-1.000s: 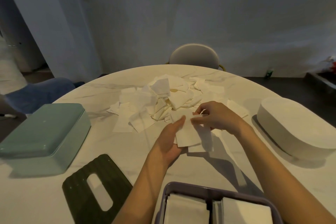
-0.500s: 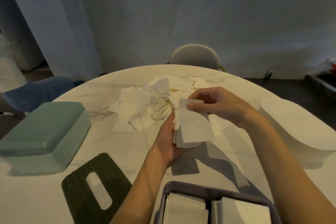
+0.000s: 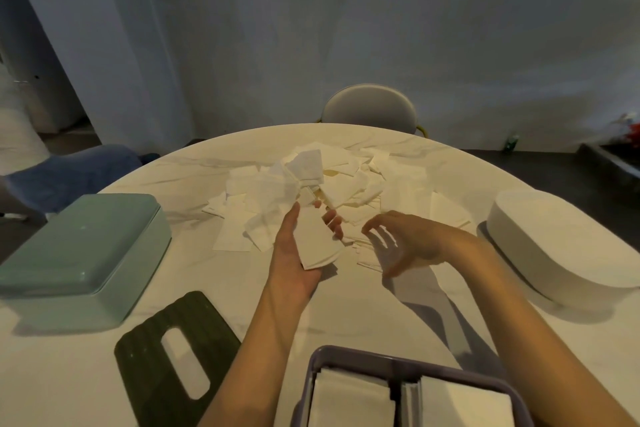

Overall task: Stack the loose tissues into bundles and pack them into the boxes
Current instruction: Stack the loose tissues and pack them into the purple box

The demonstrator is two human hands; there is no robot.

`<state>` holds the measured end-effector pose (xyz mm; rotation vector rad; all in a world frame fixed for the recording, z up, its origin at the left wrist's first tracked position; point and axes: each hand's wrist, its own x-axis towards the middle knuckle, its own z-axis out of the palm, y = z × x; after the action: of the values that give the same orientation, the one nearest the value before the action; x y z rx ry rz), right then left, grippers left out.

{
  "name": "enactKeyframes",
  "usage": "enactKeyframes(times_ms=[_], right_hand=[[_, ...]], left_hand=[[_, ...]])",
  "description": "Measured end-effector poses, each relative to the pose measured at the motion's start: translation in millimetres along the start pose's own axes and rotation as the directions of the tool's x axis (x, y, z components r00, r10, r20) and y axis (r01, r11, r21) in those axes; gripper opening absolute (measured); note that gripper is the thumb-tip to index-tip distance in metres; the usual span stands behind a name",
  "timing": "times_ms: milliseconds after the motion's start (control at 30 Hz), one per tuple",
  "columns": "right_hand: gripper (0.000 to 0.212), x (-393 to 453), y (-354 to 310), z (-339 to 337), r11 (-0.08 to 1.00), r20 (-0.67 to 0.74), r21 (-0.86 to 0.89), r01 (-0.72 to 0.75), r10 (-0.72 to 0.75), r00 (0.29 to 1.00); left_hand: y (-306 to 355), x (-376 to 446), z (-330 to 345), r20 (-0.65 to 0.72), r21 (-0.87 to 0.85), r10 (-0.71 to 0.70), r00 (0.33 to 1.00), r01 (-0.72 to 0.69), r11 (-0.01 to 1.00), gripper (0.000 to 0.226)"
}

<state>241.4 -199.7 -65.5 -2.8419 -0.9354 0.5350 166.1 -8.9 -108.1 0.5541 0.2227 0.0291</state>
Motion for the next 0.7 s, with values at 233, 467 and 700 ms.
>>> enactKeyframes(times_ms=[233,467,700], right_hand=[[0.056,14.2,-2.3,18.6,0.999,-0.302,0.007,-0.035,0.035,0.953],[0.021,10.5,6.0,13.6,0.981,-0.588,0.192,-0.007,0.121,0.800],[0.023,-13.3,4.0,-24.4,0.811,-0.686,0.503,0.298,0.164,0.709]], left_hand=[[-0.6,1.3,-2.8,-0.028,-0.021,0.033,0.999,-0.034,0.999,0.040],[0.9,2.6,-6.2,-0.038,0.007,0.062,0.997,-0.062,0.998,0.036],[2.9,-1.1,-5.2,-0.052,0.127,0.019,0.998,-0.012,0.992,0.032]])
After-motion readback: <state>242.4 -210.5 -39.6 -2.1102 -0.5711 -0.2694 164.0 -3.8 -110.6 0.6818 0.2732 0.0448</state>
